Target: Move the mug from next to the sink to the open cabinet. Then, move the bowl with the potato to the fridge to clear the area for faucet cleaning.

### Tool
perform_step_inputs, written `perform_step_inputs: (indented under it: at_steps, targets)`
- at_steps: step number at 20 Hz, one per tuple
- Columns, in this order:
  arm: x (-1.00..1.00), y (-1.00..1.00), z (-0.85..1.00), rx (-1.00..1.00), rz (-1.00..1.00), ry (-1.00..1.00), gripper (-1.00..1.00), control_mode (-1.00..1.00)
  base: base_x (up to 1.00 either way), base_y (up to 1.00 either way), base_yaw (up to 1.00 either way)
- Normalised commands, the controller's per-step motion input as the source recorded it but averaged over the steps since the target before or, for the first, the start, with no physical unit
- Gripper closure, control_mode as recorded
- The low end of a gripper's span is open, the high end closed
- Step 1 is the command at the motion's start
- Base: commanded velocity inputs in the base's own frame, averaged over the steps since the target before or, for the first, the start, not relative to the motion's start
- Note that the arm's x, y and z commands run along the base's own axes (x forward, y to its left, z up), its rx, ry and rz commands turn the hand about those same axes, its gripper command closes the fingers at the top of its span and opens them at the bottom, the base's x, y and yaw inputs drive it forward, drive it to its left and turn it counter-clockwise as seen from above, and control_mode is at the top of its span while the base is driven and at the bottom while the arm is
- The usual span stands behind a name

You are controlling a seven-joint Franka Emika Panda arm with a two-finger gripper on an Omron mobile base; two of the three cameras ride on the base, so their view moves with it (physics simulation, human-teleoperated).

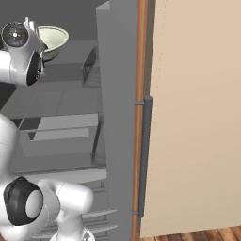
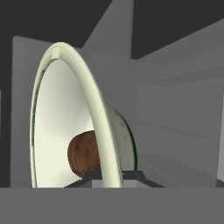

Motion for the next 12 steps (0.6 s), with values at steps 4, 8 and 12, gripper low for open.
perform_step_inputs:
  at_steps: [4, 8, 12]
  targets:
    - [0.53, 0.13, 0.0, -0.11, 0.0, 0.0, 1.0, -1.0, 0.0, 0.0, 0.0]
    - [0.6, 0.15, 0.0, -0.1, 0.0, 0.0, 1.0, -1.0, 0.0, 0.0, 0.0]
    - [0.5, 0.21, -0.08, -0.1, 0.0, 0.0, 1.0, -1.0, 0.0, 0.0, 0.0]
